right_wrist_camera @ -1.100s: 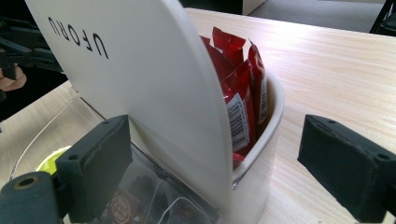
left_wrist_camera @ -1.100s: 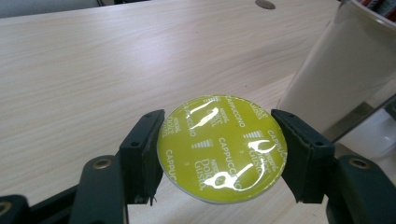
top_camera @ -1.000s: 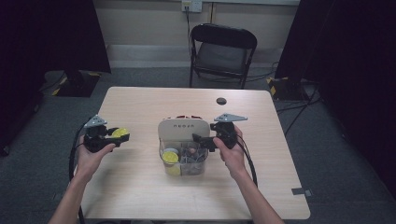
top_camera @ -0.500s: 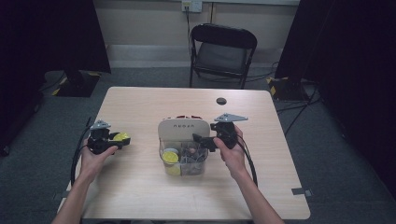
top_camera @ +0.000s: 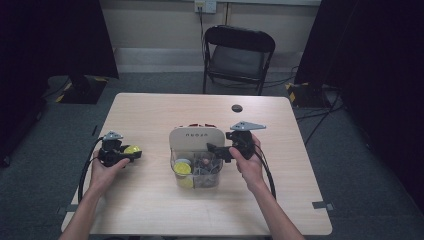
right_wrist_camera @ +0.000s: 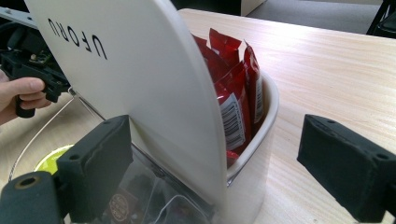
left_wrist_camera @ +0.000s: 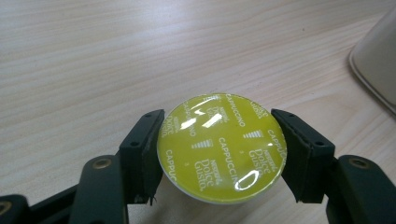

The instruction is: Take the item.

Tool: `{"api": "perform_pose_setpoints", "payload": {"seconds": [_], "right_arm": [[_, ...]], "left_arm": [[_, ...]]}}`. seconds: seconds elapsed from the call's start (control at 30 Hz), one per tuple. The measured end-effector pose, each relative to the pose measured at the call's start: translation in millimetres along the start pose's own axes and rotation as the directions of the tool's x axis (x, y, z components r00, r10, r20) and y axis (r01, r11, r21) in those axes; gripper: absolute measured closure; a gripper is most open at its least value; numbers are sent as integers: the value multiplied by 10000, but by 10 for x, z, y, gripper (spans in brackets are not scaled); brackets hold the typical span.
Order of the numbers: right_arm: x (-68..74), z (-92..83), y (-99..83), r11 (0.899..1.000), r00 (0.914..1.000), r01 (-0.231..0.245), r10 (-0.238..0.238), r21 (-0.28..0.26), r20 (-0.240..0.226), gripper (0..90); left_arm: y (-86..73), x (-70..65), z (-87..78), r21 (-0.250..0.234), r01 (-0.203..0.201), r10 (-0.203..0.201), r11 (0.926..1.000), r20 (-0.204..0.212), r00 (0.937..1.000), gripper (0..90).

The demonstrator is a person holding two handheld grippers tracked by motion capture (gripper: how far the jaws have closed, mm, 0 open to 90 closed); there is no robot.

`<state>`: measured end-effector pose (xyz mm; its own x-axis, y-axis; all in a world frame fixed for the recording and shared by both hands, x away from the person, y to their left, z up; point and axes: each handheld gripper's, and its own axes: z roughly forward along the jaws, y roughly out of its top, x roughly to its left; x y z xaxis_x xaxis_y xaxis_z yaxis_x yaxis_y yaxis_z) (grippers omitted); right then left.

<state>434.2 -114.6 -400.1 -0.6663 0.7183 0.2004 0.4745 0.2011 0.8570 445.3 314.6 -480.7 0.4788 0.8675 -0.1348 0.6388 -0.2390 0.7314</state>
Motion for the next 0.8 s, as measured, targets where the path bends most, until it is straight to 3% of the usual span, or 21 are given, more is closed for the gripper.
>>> {"api": "perform_pose_setpoints", "payload": {"seconds": [0.23,0.5,0.63,0.8], "right_arm": [[-6,4,-3,10000,10000,-36,36,-18,-27,91],[0,-1,-6,10000,10000,-18,18,12,8,99],[-1,-2,-4,10000,10000,-11,11,10,3,99],[1,-6,3,10000,10000,30,-30,-38,25,101]], "left_arm": [[-21,-8,48,59,-22,22,10000,-33,10000,378],[-27,-7,54,22,245,-245,9997,-7,9997,374],[-25,12,27,-141,395,-397,9991,-114,9991,275],[-61,15,-17,-305,445,-449,9985,-124,9989,232]]}}
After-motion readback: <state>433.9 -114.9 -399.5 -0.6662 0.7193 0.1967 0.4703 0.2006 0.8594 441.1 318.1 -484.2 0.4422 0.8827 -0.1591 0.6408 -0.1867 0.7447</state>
